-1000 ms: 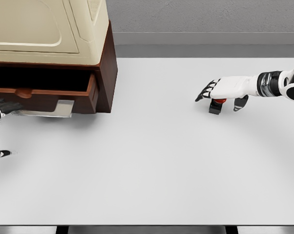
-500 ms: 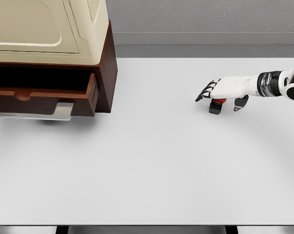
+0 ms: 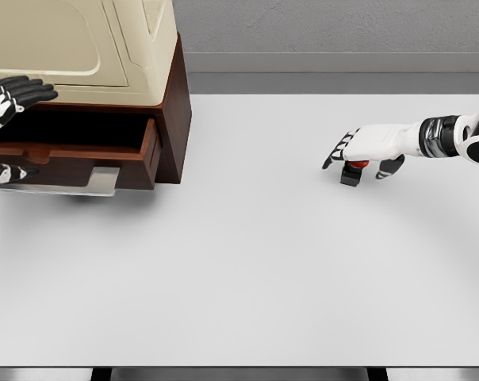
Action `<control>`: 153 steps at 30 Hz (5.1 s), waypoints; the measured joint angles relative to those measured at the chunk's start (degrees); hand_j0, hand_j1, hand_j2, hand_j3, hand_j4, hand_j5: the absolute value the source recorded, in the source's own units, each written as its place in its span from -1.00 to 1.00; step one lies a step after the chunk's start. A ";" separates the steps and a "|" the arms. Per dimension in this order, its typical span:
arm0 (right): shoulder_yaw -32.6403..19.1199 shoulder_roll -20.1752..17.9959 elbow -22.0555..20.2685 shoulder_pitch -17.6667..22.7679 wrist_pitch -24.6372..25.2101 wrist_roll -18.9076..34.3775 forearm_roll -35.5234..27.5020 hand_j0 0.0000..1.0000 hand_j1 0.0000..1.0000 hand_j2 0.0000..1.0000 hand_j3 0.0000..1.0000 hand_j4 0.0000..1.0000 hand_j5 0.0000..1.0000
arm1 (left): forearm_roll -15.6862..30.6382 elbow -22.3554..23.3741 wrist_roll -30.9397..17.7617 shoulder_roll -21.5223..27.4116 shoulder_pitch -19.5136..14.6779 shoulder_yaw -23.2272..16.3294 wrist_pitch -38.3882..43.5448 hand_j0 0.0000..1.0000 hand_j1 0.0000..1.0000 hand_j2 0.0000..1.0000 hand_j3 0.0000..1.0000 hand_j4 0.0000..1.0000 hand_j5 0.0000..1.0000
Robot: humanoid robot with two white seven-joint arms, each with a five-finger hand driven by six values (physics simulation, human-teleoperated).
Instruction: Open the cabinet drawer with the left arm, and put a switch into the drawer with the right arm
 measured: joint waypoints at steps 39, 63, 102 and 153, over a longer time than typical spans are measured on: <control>-0.37 0.40 -0.34 0.09 -0.03 0.02 -0.75 -0.22 -0.22 -0.22 -0.22 -0.22 -0.22 | 4.54 0.09 0.04 -8.86 13.18 7.63 0.01 1.00 1.00 1.00 1.00 1.00 1.00; -6.27 1.70 -22.64 -3.25 -0.05 0.04 -5.94 -0.21 -0.21 -0.21 -0.21 -0.21 -0.21 | 4.62 0.09 0.10 -9.15 13.18 7.72 0.01 1.00 1.00 1.00 1.00 1.00 1.00; 0.06 21.90 -21.94 -16.96 0.89 0.01 -6.89 -0.28 -0.28 -0.28 -0.28 -0.28 -0.28 | 4.64 0.09 0.11 -9.17 13.18 7.75 0.02 1.00 1.00 1.00 1.00 1.00 1.00; 5.30 40.69 5.61 -23.99 0.46 -0.01 -5.23 0.14 0.14 0.14 0.14 0.14 0.14 | 4.72 0.08 0.12 -9.17 13.18 7.74 0.02 1.00 1.00 1.00 1.00 1.00 1.00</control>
